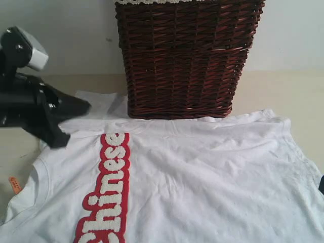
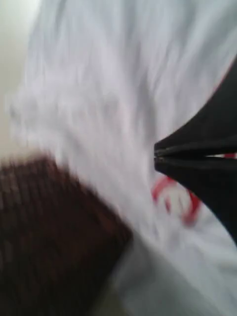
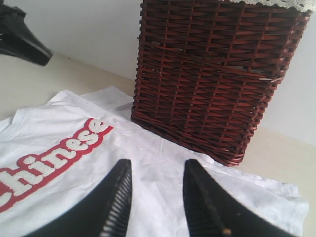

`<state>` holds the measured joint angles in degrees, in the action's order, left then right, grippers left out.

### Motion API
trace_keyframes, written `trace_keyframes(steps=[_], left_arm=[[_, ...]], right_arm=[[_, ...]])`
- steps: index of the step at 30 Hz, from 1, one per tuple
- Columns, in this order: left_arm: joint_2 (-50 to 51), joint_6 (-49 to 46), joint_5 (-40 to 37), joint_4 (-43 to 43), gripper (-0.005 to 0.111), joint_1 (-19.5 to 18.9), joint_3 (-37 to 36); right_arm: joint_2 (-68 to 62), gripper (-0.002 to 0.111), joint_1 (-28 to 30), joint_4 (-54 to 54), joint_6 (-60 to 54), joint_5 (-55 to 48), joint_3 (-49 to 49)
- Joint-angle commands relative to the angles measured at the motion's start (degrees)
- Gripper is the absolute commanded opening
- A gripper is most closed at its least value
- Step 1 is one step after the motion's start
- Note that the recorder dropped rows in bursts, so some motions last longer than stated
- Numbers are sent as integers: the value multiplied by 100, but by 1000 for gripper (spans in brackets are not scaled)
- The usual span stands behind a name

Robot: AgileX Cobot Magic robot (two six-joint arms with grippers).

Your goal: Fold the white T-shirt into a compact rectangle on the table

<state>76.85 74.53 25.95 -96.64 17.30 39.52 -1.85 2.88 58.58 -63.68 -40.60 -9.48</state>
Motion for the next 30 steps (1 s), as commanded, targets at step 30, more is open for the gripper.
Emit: trace_keyframes(steps=[30], left_arm=[[-41, -127, -2278, -169, 0, -17, 5]], right_arm=[[-13, 35, 21, 21, -12, 4, 30]])
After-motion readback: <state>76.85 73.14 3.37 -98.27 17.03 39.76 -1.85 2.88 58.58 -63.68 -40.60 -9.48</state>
